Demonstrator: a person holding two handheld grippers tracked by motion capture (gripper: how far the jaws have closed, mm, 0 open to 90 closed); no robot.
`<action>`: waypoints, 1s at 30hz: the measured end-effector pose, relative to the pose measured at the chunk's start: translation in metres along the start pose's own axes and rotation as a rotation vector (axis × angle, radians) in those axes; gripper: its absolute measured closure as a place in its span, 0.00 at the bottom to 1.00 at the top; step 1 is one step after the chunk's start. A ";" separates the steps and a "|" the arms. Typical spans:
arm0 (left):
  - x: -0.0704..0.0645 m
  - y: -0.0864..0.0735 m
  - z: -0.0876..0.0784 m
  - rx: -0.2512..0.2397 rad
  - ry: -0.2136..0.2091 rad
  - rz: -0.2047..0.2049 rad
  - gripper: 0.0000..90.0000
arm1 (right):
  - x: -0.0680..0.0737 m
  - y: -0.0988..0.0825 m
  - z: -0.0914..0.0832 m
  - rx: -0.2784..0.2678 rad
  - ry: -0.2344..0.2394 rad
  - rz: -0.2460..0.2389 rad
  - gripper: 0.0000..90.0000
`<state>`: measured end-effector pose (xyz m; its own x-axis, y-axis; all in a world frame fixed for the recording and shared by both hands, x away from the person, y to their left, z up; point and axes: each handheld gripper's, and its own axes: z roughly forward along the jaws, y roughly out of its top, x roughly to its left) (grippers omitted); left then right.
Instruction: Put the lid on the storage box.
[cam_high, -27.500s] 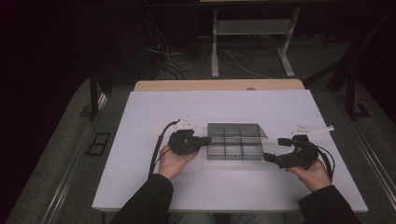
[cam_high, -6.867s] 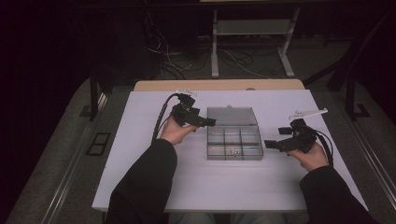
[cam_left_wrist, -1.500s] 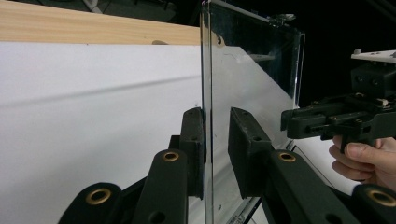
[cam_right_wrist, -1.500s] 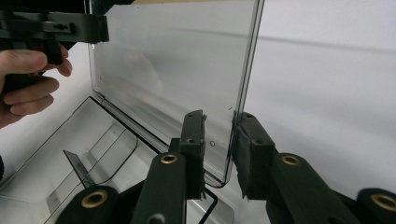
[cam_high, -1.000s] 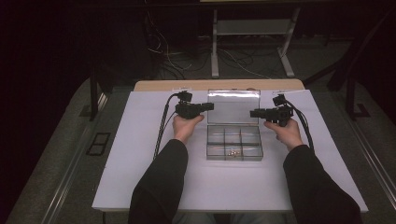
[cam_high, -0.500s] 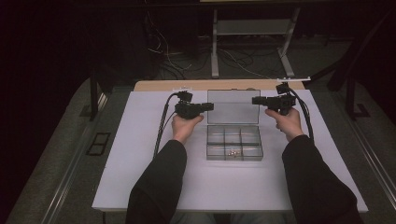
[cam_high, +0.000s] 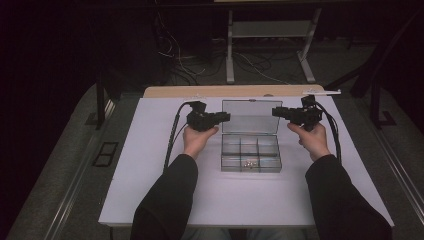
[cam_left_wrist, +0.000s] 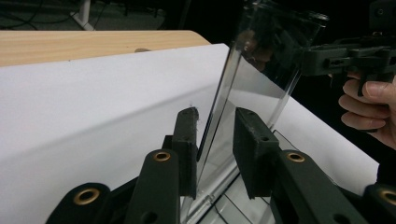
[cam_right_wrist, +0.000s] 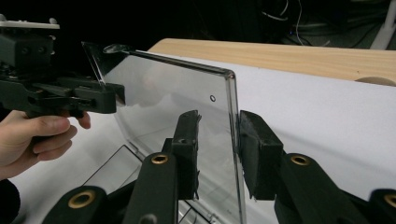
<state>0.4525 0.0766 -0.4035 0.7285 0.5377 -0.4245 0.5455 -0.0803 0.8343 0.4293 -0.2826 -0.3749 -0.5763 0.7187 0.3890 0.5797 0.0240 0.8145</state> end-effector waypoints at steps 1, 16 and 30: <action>-0.001 -0.001 -0.001 -0.002 0.001 0.003 0.76 | 0.001 -0.001 -0.001 -0.003 0.000 -0.005 0.76; -0.016 -0.006 -0.009 -0.016 0.020 0.041 0.71 | 0.014 -0.011 -0.015 -0.008 0.008 -0.052 0.73; -0.033 0.008 -0.023 -0.120 0.022 0.112 0.74 | 0.015 -0.014 -0.017 -0.009 0.010 -0.056 0.72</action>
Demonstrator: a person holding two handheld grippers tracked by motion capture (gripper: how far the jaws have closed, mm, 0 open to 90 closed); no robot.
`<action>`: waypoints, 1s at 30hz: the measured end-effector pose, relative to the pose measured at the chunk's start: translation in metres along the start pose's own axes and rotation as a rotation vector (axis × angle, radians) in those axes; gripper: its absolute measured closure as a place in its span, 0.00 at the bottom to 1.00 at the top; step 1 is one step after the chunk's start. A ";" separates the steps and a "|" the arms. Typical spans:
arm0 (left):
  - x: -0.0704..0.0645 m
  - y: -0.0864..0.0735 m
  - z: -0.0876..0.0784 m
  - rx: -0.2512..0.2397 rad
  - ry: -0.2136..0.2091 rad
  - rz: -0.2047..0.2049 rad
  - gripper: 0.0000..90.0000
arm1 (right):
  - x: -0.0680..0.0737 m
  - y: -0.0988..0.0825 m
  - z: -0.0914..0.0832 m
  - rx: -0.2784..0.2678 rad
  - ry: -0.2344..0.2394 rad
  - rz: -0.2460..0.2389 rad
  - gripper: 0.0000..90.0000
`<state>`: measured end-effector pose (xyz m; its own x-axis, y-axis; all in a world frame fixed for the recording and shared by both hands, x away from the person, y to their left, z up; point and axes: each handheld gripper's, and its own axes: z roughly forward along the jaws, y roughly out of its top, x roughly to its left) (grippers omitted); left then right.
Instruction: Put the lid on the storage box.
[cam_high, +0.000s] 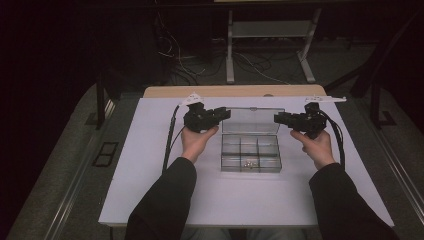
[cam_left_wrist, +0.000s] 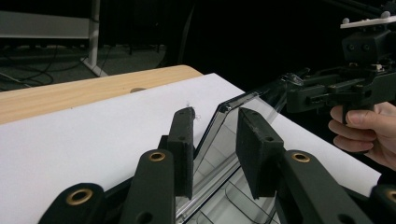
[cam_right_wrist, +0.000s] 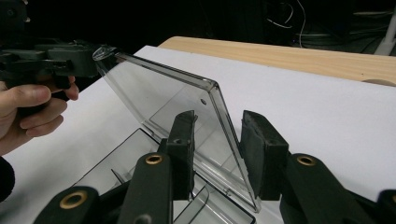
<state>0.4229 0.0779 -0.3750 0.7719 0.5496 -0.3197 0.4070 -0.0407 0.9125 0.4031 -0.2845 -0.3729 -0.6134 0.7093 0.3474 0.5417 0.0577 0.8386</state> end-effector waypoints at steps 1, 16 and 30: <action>0.000 0.000 0.000 -0.001 -0.001 0.000 0.74 | 0.000 0.000 0.000 0.005 0.003 0.006 0.72; -0.006 -0.007 -0.006 -0.016 -0.017 0.027 0.74 | 0.023 0.021 -0.009 -0.002 0.033 -0.041 0.42; -0.017 -0.022 -0.017 -0.027 -0.030 0.065 0.69 | 0.035 0.047 -0.014 0.017 -0.025 -0.024 0.47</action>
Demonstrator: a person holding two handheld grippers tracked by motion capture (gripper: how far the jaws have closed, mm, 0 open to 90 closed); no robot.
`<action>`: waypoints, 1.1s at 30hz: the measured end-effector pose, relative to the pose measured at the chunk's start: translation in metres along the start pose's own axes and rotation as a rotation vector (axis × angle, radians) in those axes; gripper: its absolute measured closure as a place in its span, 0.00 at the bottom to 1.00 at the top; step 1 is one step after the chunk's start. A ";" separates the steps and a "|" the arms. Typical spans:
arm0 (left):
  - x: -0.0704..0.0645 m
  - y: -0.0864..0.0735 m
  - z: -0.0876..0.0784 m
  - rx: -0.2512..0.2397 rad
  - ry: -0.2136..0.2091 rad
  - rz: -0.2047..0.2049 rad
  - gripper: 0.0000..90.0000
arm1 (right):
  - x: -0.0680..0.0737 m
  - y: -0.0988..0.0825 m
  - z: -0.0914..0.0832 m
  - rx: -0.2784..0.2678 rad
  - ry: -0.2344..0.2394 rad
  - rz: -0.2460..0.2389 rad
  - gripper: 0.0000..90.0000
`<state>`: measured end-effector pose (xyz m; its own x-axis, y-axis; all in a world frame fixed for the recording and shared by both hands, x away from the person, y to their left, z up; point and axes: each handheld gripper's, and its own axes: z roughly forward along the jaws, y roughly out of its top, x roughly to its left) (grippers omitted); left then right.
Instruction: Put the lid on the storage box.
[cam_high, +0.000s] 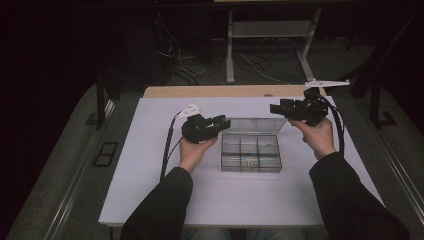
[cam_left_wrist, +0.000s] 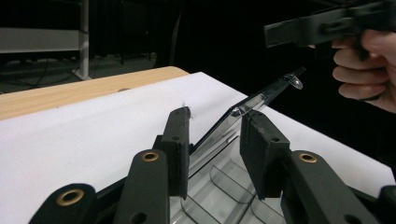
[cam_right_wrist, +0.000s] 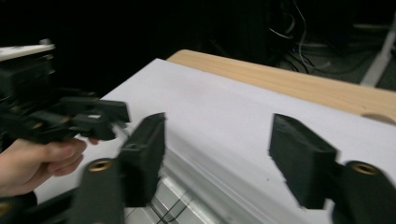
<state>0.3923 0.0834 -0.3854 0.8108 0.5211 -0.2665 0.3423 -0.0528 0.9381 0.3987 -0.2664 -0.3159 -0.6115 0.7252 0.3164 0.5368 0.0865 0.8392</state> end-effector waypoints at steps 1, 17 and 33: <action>-0.001 -0.001 -0.001 0.005 0.000 0.007 0.69 | -0.001 -0.001 0.000 0.009 -0.003 0.013 0.49; -0.009 -0.010 -0.007 0.020 0.011 -0.068 0.57 | -0.002 -0.026 0.010 0.153 0.045 0.017 0.99; -0.021 -0.027 -0.015 0.140 0.065 -0.101 0.34 | 0.005 -0.058 0.004 0.152 0.075 0.003 0.99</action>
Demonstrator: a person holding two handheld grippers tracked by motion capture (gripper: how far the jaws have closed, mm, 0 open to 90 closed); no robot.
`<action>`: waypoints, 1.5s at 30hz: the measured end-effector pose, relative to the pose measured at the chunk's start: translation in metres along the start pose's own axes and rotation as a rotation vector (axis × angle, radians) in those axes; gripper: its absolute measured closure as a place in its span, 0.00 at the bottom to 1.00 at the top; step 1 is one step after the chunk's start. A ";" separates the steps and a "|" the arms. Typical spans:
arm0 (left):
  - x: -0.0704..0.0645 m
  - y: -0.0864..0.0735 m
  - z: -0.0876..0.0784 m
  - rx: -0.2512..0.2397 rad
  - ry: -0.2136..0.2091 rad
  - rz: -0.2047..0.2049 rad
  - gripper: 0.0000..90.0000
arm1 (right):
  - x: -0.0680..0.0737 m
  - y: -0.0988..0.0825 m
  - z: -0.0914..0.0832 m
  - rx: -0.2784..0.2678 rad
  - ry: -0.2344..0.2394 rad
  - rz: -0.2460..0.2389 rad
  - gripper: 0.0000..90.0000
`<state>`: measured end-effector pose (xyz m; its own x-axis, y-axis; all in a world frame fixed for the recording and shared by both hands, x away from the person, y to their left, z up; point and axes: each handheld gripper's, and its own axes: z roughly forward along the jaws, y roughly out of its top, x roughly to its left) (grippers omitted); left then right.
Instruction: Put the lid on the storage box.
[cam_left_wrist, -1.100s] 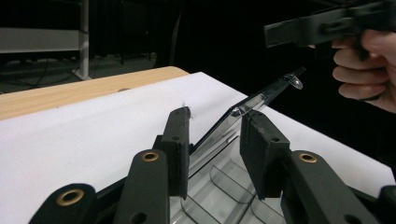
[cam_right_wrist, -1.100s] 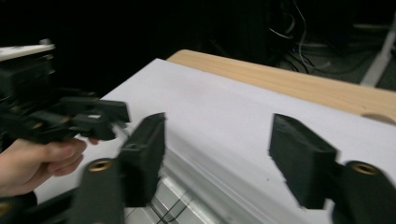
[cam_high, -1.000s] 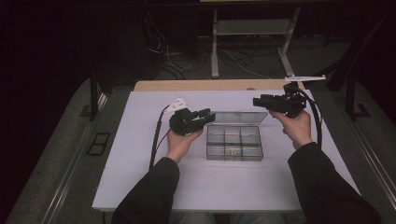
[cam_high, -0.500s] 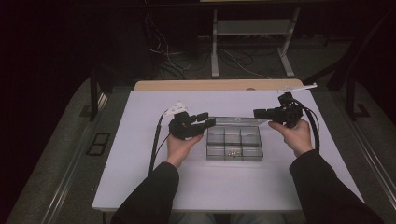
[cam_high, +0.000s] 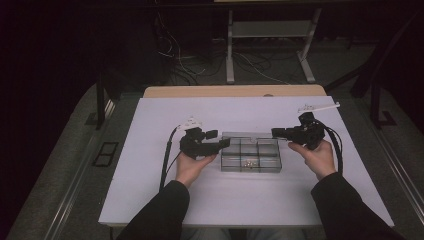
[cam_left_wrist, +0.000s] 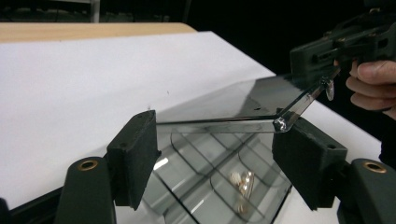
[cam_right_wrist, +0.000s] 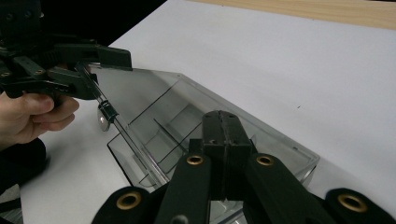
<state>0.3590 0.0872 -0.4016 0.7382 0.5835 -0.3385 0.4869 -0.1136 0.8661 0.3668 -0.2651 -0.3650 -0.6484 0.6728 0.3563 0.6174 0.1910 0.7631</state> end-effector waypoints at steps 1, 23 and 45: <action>-0.001 -0.001 0.000 0.006 0.000 0.000 0.34 | 0.001 -0.002 0.000 -0.002 -0.001 -0.003 0.99; -0.012 -0.028 -0.018 0.103 -0.043 0.004 0.35 | 0.005 -0.040 0.004 0.012 0.001 0.003 0.99; -0.020 -0.052 -0.062 0.082 -0.043 -0.011 0.00 | 0.024 -0.074 -0.018 -0.022 -0.024 -0.014 0.00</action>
<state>0.2901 0.1308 -0.4167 0.7511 0.5500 -0.3651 0.5304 -0.1735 0.8298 0.2975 -0.2761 -0.4026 -0.6460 0.6872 0.3323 0.5982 0.1854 0.7796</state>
